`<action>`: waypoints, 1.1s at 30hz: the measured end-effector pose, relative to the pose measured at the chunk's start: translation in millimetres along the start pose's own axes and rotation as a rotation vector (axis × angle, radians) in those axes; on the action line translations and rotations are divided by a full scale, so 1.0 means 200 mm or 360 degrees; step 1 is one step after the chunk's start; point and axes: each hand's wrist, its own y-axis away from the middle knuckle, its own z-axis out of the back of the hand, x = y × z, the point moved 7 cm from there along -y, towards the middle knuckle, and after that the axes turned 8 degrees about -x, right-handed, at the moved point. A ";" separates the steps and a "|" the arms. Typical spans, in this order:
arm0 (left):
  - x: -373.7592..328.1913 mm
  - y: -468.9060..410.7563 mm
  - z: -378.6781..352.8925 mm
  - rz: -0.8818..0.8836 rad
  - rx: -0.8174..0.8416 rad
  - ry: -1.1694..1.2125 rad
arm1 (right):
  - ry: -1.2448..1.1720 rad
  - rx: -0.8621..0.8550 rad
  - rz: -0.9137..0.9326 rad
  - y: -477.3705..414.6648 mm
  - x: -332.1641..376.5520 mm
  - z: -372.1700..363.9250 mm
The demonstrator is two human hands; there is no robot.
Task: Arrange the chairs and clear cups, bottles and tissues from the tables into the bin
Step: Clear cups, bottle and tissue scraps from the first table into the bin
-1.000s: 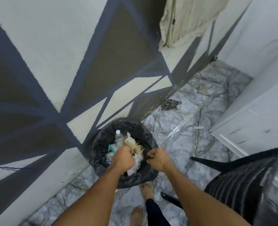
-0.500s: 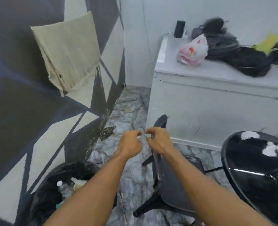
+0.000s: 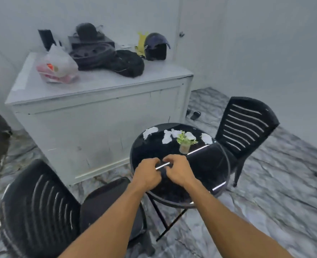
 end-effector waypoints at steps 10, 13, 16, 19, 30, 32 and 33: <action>-0.43 -0.52 -0.44 -0.0139 0.0105 -0.0111 | 0.0029 -0.0127 -0.0193 -0.41 -0.59 0.38; -0.45 -0.74 -0.52 -0.0108 0.0070 -0.0083 | 0.0048 -0.0111 -0.0170 -0.65 -0.67 0.39; -0.44 -0.96 -0.58 -0.0035 0.0077 -0.0033 | 0.0055 -0.0096 -0.0177 -0.88 -0.77 0.38; -0.36 -1.13 -0.61 0.0094 0.0027 -0.0009 | 0.0076 -0.0060 -0.0263 -1.08 -0.93 0.37; 0.12 -1.61 -0.77 0.0584 -0.0065 0.0042 | 0.0305 0.0129 -0.0497 -1.59 -1.42 0.24; 0.19 -1.69 -0.82 0.0626 -0.0032 -0.0005 | 0.0392 0.0194 -0.0545 -1.67 -1.52 0.20; 0.22 -1.73 -0.84 0.0642 -0.0030 -0.0030 | 0.0442 0.0232 -0.0542 -1.70 -1.56 0.17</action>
